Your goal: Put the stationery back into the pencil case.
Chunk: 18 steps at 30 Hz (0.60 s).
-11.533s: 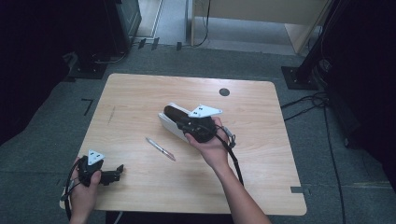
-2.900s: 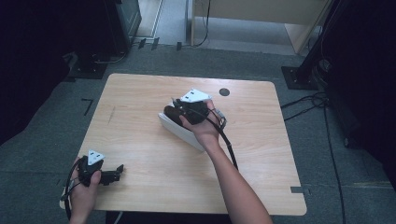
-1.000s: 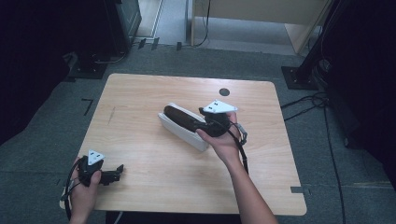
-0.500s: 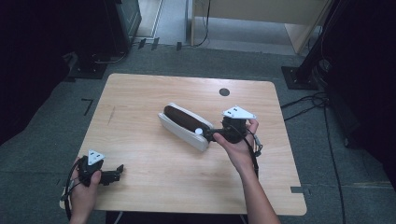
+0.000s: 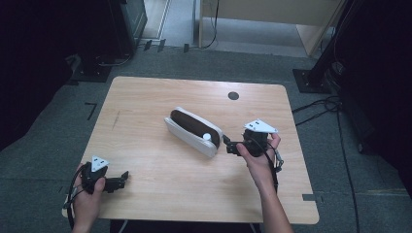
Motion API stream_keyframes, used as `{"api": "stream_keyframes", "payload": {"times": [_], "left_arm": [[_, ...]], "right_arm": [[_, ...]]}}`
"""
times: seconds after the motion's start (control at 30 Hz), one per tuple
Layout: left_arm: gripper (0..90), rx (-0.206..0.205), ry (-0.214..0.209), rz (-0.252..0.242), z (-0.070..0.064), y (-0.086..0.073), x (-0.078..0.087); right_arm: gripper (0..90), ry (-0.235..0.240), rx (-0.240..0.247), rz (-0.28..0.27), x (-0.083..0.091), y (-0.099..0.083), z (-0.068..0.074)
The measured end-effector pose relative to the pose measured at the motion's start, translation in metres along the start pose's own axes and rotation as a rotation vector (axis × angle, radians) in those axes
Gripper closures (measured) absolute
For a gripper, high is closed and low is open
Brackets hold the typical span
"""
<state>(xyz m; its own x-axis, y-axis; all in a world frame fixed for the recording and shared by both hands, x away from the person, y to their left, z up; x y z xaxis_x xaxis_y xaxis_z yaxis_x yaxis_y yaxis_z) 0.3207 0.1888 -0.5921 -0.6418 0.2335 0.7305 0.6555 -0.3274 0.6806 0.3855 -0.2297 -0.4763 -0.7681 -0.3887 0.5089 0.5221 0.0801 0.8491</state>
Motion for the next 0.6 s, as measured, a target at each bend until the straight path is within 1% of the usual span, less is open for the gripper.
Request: {"api": "stream_keyframes", "payload": {"times": [0.3,0.6], "left_arm": [[0.0,0.000,0.000,0.000,0.000,0.000,0.000],[0.0,0.000,0.000,0.000,0.000,0.000,0.000]], "right_arm": [[0.0,-0.050,-0.031,0.016,0.006,-0.021,-0.022],[0.0,-0.095,-0.071,0.039,0.012,-0.048,-0.045]]}}
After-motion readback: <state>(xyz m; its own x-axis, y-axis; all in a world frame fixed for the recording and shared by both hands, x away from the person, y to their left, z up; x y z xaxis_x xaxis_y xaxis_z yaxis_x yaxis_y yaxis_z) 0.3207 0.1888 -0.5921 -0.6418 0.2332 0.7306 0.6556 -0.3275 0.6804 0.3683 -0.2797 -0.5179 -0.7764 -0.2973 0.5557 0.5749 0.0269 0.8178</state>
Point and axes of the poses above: each handheld gripper's, and its own axes: x roughly backward along the jaws, y roughly out of its top, z roughly to its left, the point moved 10 cm from there along -x, roughly forward along the jaws, and after that the axes turned 4 degrees about -x, right-handed, at the moved point
